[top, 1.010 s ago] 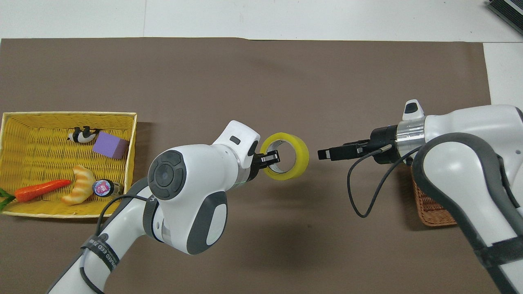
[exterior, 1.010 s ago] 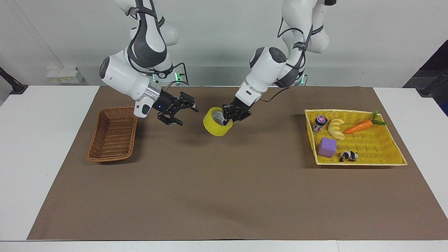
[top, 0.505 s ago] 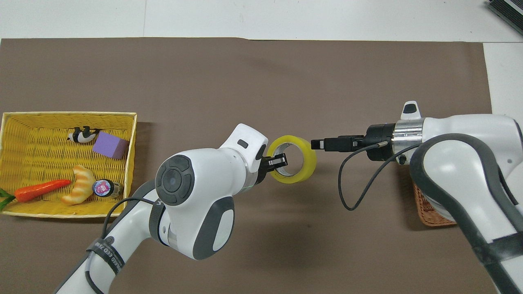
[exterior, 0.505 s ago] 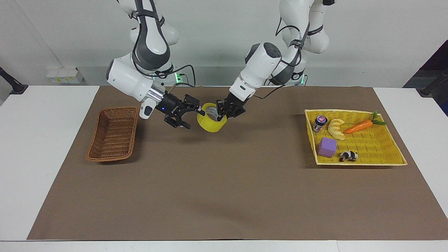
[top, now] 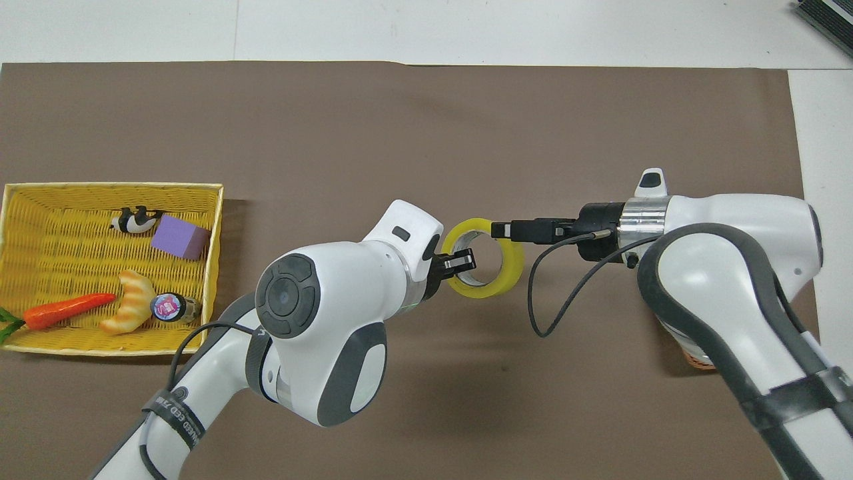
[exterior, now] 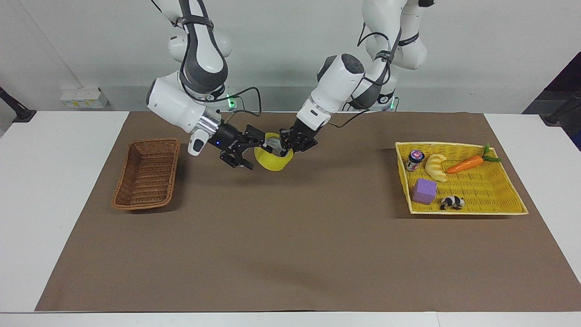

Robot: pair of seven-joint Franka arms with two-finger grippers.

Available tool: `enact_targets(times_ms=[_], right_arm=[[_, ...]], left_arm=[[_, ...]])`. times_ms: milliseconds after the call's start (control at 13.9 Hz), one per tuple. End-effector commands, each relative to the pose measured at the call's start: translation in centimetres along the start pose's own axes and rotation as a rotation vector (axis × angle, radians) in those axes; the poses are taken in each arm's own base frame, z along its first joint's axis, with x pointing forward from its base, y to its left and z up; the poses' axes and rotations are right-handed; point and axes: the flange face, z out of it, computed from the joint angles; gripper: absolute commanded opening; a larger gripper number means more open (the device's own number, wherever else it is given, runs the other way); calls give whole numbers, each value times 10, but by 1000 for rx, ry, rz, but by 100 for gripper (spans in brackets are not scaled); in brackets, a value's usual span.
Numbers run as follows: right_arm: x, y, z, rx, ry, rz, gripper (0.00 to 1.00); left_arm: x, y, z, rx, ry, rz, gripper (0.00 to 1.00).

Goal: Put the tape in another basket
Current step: 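Close the right gripper on the tape roll's rim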

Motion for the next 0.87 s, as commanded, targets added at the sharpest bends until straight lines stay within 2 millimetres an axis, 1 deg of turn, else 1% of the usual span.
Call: enact_targets(times_ms=[0, 72, 144, 216, 288, 361, 433, 505, 649, 721, 793], right_arm=[[-1, -6, 4, 13, 9, 20, 55], [-4, -13, 10, 13, -2, 7, 51], [-6, -16, 13, 12, -9, 6, 41], [-6, -16, 13, 11, -9, 28, 30], [-5, -16, 13, 6, -11, 39, 12], [-5, -17, 13, 7, -10, 40, 0], [-4, -17, 13, 7, -9, 38, 0], [-4, -17, 13, 7, -9, 39, 0], [-4, -17, 13, 7, -9, 39, 0], [-4, -17, 13, 8, -10, 39, 0], [-4, -17, 13, 8, -10, 42, 0]], left_arm=[[1, 8, -7, -26, 10, -27, 0], [3, 11, -7, -30, 12, -29, 0], [6, 14, -11, -39, 21, -41, 0], [10, 17, -11, -44, 24, -46, 0], [11, 18, -12, -47, 27, -47, 0], [12, 18, -13, -49, 29, -48, 0], [13, 18, -13, -47, 31, -47, 0], [14, 16, -10, -42, 31, -45, 6], [17, 18, -14, -45, 39, -39, 60], [20, 16, -14, -45, 42, -35, 89], [21, 15, -15, -43, 41, -32, 100]])
